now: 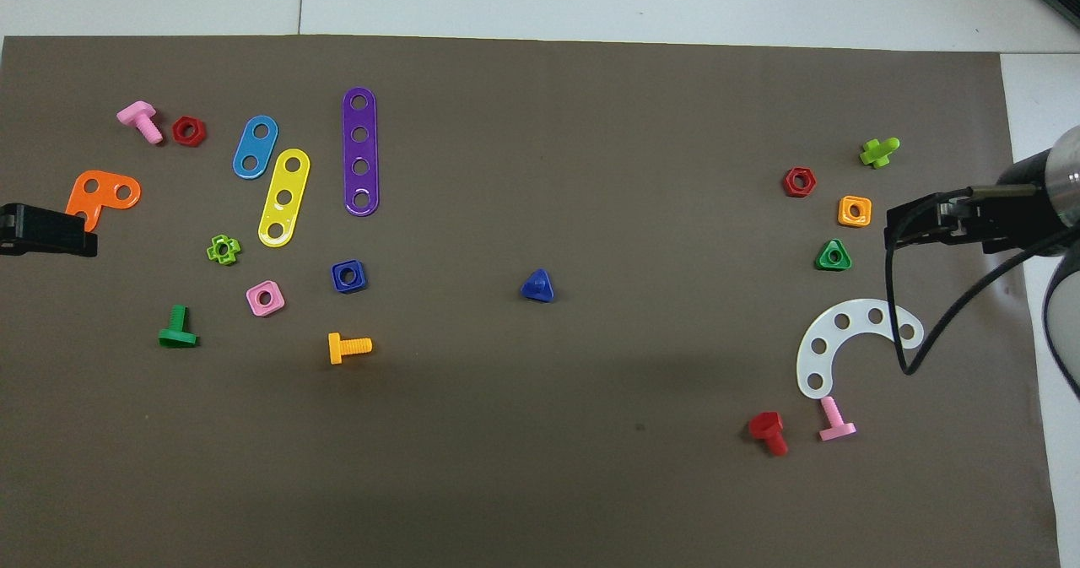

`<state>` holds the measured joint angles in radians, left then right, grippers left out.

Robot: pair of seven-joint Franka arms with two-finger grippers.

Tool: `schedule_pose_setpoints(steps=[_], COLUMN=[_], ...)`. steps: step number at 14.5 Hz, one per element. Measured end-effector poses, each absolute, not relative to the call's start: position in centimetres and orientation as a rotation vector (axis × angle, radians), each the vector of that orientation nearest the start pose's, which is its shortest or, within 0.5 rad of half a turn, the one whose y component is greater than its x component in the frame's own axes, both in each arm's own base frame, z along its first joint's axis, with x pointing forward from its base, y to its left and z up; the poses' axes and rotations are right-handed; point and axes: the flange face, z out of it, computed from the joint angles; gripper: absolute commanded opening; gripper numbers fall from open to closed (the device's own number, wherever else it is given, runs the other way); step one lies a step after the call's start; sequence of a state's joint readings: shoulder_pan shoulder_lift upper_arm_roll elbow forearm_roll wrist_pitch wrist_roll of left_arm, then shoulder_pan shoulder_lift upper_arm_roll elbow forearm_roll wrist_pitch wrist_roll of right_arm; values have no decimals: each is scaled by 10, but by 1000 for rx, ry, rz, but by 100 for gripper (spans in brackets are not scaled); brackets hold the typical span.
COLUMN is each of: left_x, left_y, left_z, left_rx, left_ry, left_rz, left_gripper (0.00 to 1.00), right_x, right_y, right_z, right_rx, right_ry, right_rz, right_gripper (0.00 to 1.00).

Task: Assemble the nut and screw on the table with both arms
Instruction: 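Reach the left gripper toward the blue square nut, then grasp the blue square nut with the left gripper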

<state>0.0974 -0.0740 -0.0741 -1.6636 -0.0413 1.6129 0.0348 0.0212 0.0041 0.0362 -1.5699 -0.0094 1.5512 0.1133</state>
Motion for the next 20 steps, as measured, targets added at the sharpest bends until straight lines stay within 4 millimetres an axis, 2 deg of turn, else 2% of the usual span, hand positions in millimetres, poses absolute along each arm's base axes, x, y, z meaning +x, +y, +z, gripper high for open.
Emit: schedule_pose_setpoints(steps=[6,10,12,15,17,20], left_x=[535,540,552,577,580,579], left_y=[-7,-52,-82,-122,-128,-125], left_z=[616,588,558,486,437,390], left_rx=[-3176,-3178,-3180,-3191,-3198,-3197], left_ry=[56,64,-5,-87,-98,-118], left_rz=[-20,2,24,-9,-54,-50], left_gripper=[100,97,95,91,89,88], right_x=[553,553,553,553,553,553], right_y=[19,20,20,20,20,20], right_z=[621,621,621,621,621,621], right_rx=[-3150,-3150,-3150,-3150,-3150,-3150], right_ry=[121,117,117,117,117,117], right_rz=[34,34,34,34,34,34], right_gripper=[100,100,100,100,100,100])
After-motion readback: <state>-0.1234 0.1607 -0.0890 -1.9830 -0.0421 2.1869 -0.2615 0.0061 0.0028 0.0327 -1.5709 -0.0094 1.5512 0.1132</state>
